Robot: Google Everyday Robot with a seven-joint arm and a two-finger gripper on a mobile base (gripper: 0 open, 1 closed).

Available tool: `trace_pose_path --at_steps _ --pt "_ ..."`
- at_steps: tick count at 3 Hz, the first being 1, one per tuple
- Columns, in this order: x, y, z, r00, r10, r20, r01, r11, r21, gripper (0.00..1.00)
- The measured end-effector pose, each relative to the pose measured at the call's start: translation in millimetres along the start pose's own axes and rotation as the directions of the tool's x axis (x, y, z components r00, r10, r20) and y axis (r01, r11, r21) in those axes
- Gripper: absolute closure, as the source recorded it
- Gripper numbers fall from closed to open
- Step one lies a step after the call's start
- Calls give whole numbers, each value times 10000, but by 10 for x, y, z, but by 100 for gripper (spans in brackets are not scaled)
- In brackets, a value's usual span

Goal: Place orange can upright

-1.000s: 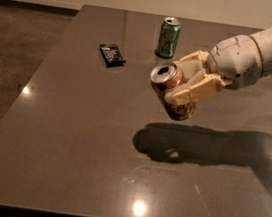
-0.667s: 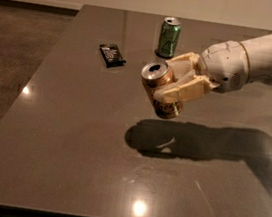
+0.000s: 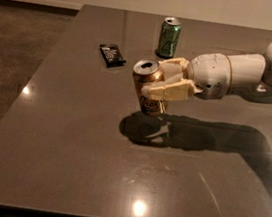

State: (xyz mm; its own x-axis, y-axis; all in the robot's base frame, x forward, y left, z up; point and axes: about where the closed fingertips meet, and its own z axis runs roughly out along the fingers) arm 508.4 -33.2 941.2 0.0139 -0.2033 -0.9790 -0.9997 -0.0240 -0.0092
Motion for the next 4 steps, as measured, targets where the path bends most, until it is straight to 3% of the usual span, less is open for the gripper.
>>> trace_pose_path --at_steps 2,3,4 --pt "140 -136 145 9937 301 1084 -334 9990 293 100" --pt "199 -168 182 9837 414 1748 -452 9988 176 83" --pt "246 -208 181 9740 456 2220 -502 9986 150 59"
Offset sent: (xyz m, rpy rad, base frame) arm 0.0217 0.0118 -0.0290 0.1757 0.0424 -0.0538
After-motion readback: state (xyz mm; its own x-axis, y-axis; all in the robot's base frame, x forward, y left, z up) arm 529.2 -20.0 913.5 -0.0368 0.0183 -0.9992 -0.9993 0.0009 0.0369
